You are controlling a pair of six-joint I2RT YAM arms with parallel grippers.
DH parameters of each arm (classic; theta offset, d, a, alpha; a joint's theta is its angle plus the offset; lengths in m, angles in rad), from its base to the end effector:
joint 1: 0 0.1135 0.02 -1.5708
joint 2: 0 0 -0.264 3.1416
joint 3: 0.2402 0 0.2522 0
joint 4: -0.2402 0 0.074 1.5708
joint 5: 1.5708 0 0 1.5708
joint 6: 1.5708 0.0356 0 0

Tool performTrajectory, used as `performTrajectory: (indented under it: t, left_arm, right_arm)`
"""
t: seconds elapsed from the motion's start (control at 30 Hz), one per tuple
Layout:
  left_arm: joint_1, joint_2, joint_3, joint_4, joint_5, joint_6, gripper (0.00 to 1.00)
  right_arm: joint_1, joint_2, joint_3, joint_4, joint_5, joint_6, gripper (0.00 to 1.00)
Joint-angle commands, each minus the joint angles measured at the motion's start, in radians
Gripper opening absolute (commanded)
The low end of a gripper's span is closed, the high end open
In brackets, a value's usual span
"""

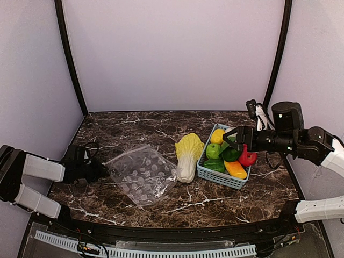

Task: Place the food in the zip-top bag and seal the zipper
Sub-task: Pick up the zipper food storage bag at the center of the board.

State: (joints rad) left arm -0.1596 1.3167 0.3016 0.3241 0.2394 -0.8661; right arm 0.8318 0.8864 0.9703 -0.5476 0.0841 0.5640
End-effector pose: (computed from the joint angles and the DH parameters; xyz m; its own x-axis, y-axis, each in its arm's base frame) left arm 0.2134 -0.0429 0.1234 -0.6627 -0.6429 -0.3841 -0.2624 0.6797 -0.6850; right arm 0.1302 0.1385 0.3494 -0.6213 0.1091 -0.7760 -0.4186 0.7909 0.4464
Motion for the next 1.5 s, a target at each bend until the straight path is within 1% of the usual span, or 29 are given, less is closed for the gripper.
performTrajectory:
  t: [0.0, 0.07, 0.2, 0.4, 0.5, 0.63, 0.73, 0.83, 0.97, 1.03, 1.2, 1.3, 1.47]
  left_arm:
    - [0.005, 0.023, -0.008, -0.020, -0.007, 0.003, 0.12]
    - [0.006, 0.020, -0.007, -0.033, -0.014, 0.016, 0.07]
    - [0.006, 0.016, -0.010, -0.038, -0.023, 0.038, 0.01]
    - [0.006, -0.004, -0.012, 0.002, 0.007, 0.074, 0.01]
    - [0.007, -0.097, -0.009, -0.009, 0.018, 0.107, 0.01]
    - [0.007, -0.268, 0.032, -0.128, 0.023, 0.195, 0.01]
    - [0.007, -0.394, 0.104, -0.270, 0.033, 0.272, 0.01]
    - [0.006, -0.459, 0.169, -0.368, 0.066, 0.347, 0.01]
    - [0.006, -0.510, 0.258, -0.441, 0.162, 0.398, 0.01]
    - [0.005, -0.516, 0.319, -0.458, 0.253, 0.406, 0.01]
    - [0.006, -0.492, 0.461, -0.483, 0.422, 0.422, 0.01]
    - [0.006, -0.465, 0.581, -0.554, 0.523, 0.464, 0.01]
    - [0.003, -0.433, 0.702, -0.640, 0.647, 0.510, 0.01]
  right_arm:
    - [0.009, -0.018, -0.001, -0.006, 0.019, 0.015, 0.91]
    - [0.009, -0.021, -0.003, -0.008, 0.024, 0.013, 0.91]
    - [0.009, -0.021, -0.005, -0.010, 0.028, 0.014, 0.91]
    - [0.009, -0.012, -0.002, -0.014, 0.029, 0.008, 0.91]
    - [0.009, -0.005, 0.005, -0.019, 0.022, -0.003, 0.91]
    - [0.009, 0.010, 0.021, -0.022, 0.017, -0.019, 0.91]
    - [0.009, 0.026, 0.034, -0.021, 0.013, -0.031, 0.91]
    - [0.009, 0.046, 0.051, -0.016, 0.005, -0.045, 0.91]
    - [0.010, 0.071, 0.074, -0.006, -0.019, -0.057, 0.91]
    - [0.009, 0.077, 0.082, 0.000, -0.031, -0.060, 0.91]
    - [0.010, 0.081, 0.100, 0.006, -0.056, -0.073, 0.91]
    - [0.009, 0.081, 0.111, 0.008, -0.075, -0.085, 0.91]
    - [0.013, 0.088, 0.141, 0.012, -0.126, -0.114, 0.91]
